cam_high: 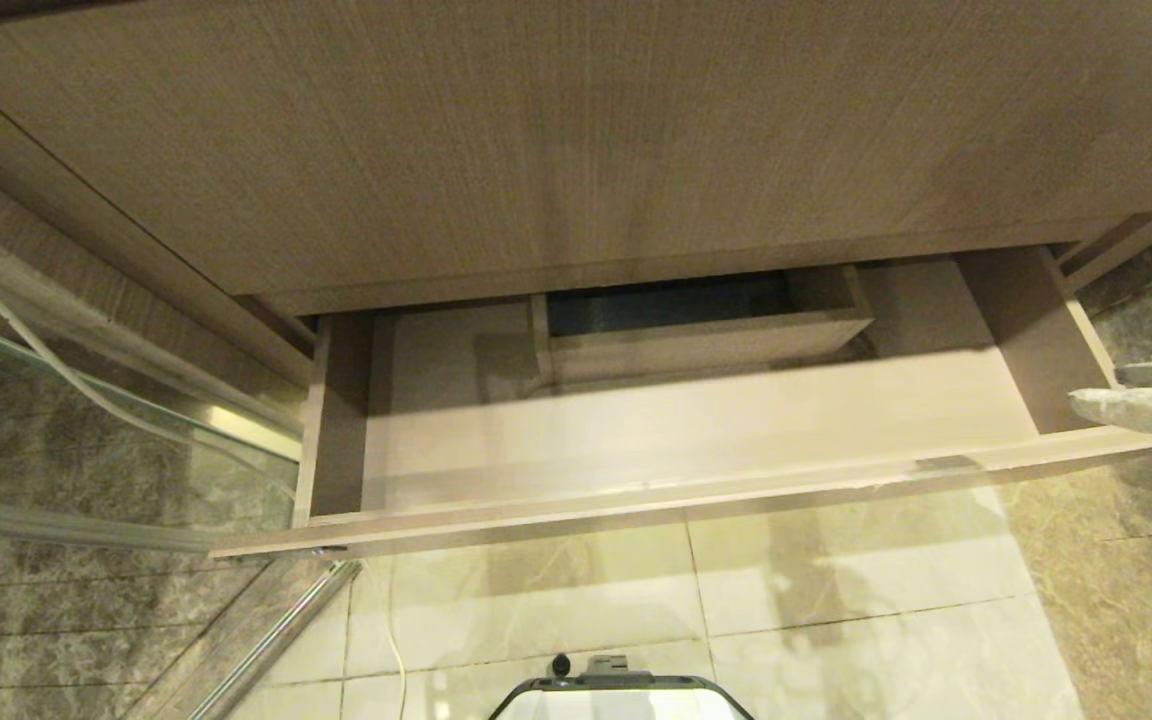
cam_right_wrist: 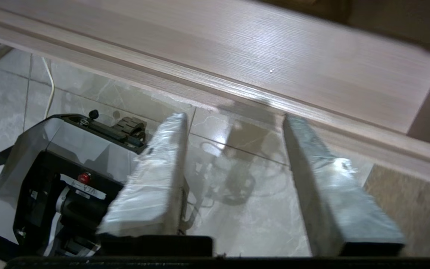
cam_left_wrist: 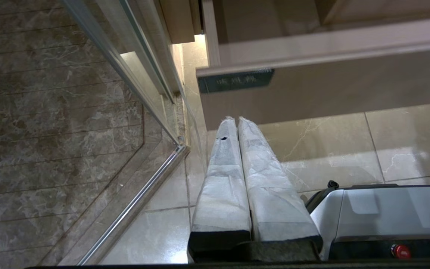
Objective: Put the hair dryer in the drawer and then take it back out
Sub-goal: Pull open the drawer, then pick up the hairdryer
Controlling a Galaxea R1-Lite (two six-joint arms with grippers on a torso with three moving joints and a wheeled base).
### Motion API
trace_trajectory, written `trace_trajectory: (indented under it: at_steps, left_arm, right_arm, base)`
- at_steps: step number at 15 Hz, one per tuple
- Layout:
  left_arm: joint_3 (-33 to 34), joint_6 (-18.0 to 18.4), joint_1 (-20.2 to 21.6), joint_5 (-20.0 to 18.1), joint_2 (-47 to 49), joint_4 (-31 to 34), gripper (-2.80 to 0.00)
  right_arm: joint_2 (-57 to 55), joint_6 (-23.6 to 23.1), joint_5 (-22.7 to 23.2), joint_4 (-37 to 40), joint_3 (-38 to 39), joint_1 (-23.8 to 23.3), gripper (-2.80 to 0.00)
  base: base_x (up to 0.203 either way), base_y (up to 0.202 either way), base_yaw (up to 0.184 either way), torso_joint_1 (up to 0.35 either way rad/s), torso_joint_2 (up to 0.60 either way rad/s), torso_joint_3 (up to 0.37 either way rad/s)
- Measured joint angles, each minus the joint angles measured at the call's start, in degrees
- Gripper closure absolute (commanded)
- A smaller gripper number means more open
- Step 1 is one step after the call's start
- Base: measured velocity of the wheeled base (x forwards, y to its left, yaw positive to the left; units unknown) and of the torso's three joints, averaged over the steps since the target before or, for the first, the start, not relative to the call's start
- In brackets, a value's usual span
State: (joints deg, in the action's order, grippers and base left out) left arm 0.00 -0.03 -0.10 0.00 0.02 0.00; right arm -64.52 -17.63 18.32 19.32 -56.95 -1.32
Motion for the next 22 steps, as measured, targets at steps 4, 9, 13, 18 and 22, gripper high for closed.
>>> trace_trajectory:
  at_steps: [4,9,13,18,22]
  left_arm:
    - [0.00,-0.03,0.05,-0.02,0.00,0.00,0.00]
    - [0.00,-0.02,-0.01,-0.05,0.00,0.00,0.00]
    - [0.00,-0.03,0.02,-0.05,0.00,0.00,0.00]
    - [0.00,-0.05,0.00,-0.02,0.00,0.01,0.00]
    - [0.00,0.03,0.00,-0.07,0.00,0.02,0.00]
  right_arm:
    - [20.57,2.06,-1.43,-3.05,16.39,-0.83,0.00]
    - [47.44,7.58,-12.79,-19.78,45.53,1.03,0.00]
    - [60.96,10.30,-17.42,-27.89,55.98,6.67,0.00]
    - [64.30,13.17,-17.06,-25.44,56.86,9.45,0.00]
    - [64.67,14.57,-17.26,-25.53,56.93,9.55,0.00]
  base:
    - [0.000,0.000,0.000,0.000,0.00,0.000]
    - [0.000,0.000,0.000,0.000,0.00,0.000]
    - [0.000,0.000,0.000,0.000,0.00,0.000]
    - [0.000,0.000,0.000,0.000,0.00,0.000]
    - [0.000,0.000,0.000,0.000,0.00,0.000]
